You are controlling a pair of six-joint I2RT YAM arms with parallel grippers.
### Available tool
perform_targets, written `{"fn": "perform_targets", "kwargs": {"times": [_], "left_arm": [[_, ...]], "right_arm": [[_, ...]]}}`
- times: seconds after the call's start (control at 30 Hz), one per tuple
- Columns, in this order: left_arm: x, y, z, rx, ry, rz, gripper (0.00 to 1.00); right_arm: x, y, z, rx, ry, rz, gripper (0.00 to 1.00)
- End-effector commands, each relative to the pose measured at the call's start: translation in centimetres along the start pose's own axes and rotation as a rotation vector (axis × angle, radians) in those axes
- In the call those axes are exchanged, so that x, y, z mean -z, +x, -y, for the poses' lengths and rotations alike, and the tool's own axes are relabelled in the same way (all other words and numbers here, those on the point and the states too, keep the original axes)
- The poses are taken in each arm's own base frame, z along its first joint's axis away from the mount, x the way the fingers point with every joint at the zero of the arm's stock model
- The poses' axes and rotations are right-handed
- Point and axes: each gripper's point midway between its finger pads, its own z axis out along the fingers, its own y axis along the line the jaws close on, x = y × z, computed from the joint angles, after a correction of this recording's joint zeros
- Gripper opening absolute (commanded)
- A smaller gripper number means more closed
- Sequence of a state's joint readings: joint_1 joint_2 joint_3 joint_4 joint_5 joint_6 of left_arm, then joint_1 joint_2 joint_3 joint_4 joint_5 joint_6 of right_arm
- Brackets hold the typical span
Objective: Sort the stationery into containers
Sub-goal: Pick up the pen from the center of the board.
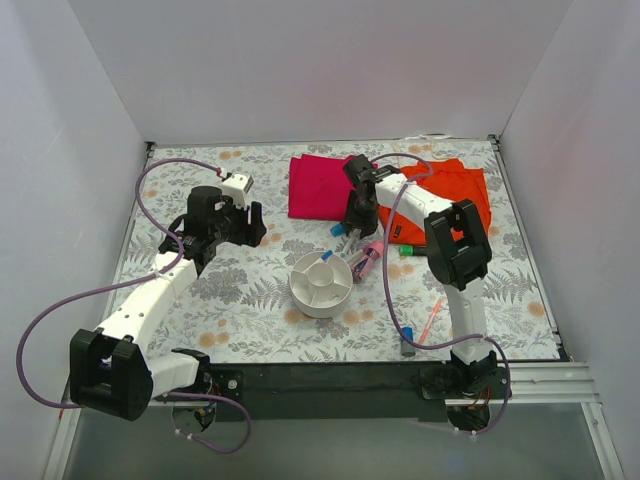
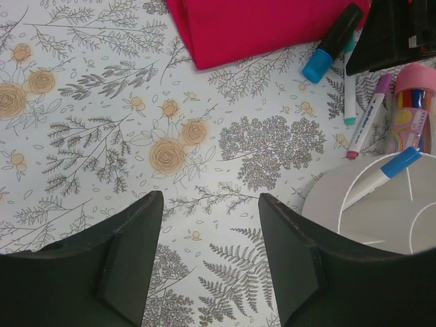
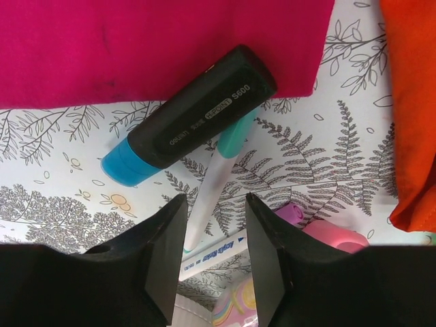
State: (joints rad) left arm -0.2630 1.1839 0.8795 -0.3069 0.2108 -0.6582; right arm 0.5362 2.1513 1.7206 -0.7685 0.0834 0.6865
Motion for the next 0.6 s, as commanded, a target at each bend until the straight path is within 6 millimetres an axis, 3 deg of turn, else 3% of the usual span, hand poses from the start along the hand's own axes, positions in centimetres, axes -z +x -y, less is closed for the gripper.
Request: {"fn": "perform_targets", "kwargs": {"times": [0.0,0.27,0.57], "left_arm": [[0.3,-0.5,0.3,0.005,0.018,0.016,0.57],[0.2,-0.7,0.5,0.022,0.029,0.017,0.58],[0.5,-1.1,0.8,0.020,0.042,0.022,0.57]], "right_arm": [[0.3,-1.6,-0.6,-0.030,-0.001,0.039,0.48],[-2.0,-2.8,-0.3,-0.019,0.050,0.060,0.43],[-3.2,-1.2,3.0,0.023,0.172,0.043,0.38]]}}
